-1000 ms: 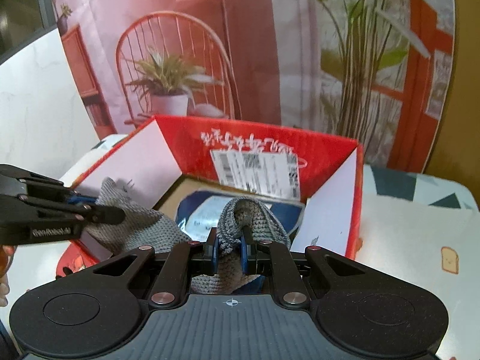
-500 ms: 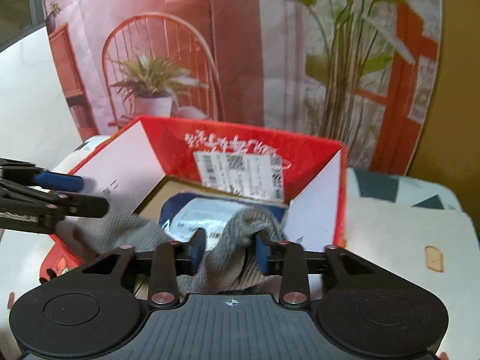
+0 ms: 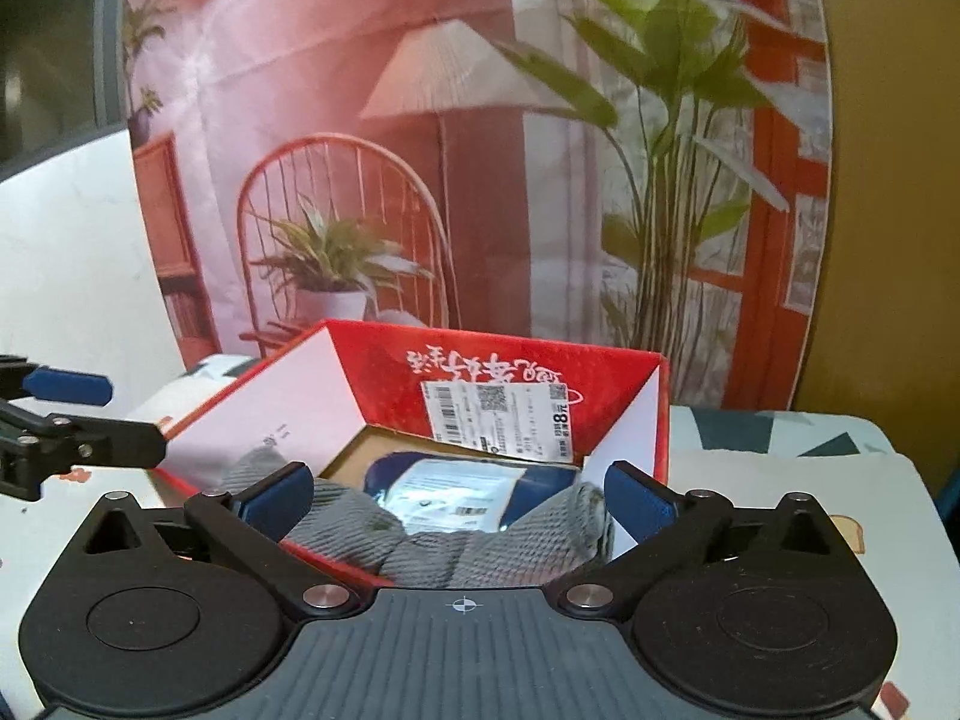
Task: Organize soft objects
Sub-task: 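Move both grippers down to the black eye mask beside the pillow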
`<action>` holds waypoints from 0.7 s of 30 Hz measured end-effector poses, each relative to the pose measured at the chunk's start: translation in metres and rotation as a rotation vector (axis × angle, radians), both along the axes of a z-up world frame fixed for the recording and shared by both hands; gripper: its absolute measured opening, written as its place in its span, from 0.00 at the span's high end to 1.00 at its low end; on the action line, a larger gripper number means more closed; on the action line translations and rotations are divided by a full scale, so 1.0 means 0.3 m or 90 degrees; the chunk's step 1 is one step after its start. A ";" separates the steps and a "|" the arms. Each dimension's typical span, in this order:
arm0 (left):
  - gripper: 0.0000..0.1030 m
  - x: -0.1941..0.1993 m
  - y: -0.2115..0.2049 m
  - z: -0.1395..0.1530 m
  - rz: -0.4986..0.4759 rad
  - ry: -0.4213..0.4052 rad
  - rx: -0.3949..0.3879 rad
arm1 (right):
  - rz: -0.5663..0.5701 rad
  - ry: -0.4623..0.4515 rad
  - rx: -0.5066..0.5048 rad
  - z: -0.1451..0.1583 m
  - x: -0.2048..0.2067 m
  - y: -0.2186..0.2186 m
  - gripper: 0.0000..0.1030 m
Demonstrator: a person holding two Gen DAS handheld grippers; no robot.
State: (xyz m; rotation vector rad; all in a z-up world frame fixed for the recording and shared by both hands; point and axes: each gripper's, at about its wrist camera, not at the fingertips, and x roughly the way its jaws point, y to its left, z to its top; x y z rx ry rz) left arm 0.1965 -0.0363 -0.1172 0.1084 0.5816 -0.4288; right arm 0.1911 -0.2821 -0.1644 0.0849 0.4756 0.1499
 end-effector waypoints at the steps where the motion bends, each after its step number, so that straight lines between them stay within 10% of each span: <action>1: 0.03 -0.024 0.013 -0.004 0.003 -0.002 -0.004 | -0.005 -0.007 0.000 -0.001 -0.024 0.007 0.00; 21: 0.04 -0.370 0.120 -0.295 0.016 0.086 -0.019 | -0.015 0.059 0.041 -0.234 -0.476 0.093 0.00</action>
